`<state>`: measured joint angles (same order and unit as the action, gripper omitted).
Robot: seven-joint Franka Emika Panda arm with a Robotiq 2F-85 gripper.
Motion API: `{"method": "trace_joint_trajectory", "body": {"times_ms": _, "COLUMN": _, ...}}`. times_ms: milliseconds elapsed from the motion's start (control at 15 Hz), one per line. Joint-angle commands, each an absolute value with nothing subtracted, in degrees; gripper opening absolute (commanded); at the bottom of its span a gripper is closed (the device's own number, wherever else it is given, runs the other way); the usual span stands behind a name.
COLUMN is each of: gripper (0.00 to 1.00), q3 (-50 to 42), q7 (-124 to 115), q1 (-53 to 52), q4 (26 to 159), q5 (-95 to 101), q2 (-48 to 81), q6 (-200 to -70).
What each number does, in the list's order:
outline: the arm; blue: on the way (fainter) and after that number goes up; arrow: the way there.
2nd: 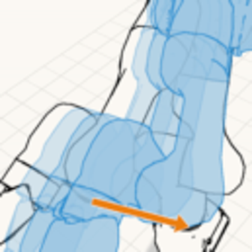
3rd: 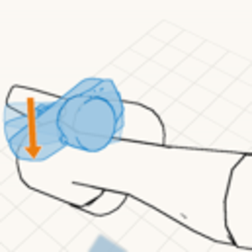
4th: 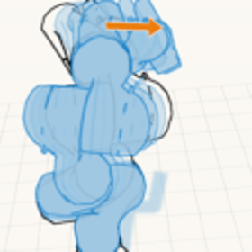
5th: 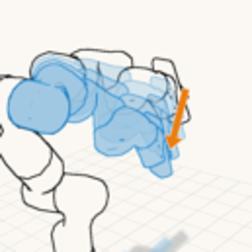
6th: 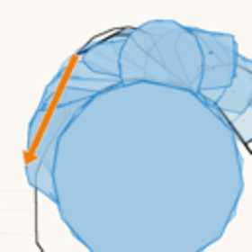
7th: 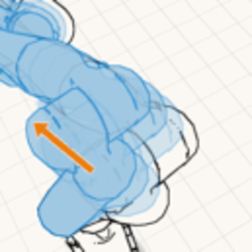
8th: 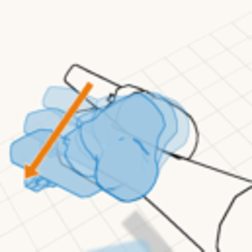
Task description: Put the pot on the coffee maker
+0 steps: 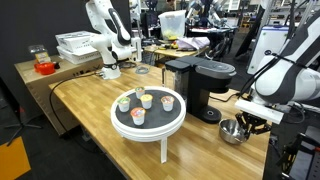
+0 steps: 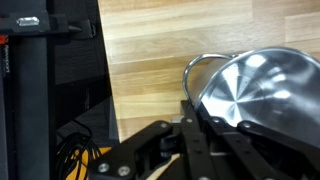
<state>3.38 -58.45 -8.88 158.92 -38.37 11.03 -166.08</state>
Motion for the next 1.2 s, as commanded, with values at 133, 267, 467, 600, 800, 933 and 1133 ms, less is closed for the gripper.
{"method": "trace_joint_trajectory", "body": {"times_ms": 133, "gripper": 0.02, "q3": 2.5, "q7": -63.7, "q1": -9.2, "q4": 160.5, "q5": -29.8, "q2": 7.0, "q6": -167.5}}
{"method": "trace_joint_trajectory", "body": {"times_ms": 267, "gripper": 0.02, "q3": 1.6, "q7": -65.6, "q1": -8.9, "q4": 158.8, "q5": -25.5, "q2": 7.2, "q6": -167.0}}
{"method": "trace_joint_trajectory", "body": {"times_ms": 467, "gripper": 0.02, "q3": -0.2, "q7": -67.8, "q1": -8.0, "q4": 158.9, "q5": -19.2, "q2": 5.5, "q6": -166.4}}
{"method": "trace_joint_trajectory", "body": {"times_ms": 600, "gripper": 0.02, "q3": -1.2, "q7": -68.5, "q1": -7.3, "q4": 160.0, "q5": -15.9, "q2": 3.4, "q6": -166.2}}
{"method": "trace_joint_trajectory", "body": {"times_ms": 800, "gripper": 0.02, "q3": -1.9, "q7": -67.2, "q1": -6.1, "q4": 158.8, "q5": -13.2, "q2": 3.1, "q6": -165.1}}
{"method": "trace_joint_trajectory", "body": {"times_ms": 933, "gripper": 0.02, "q3": -1.1, "q7": -65.2, "q1": -5.4, "q4": 158.5, "q5": -13.8, "q2": 2.5, "q6": -164.9}}
{"method": "trace_joint_trajectory", "body": {"times_ms": 1133, "gripper": 0.02, "q3": -0.3, "q7": -62.2, "q1": -5.1, "q4": 157.5, "q5": -15.3, "q2": 2.9, "q6": -164.7}}
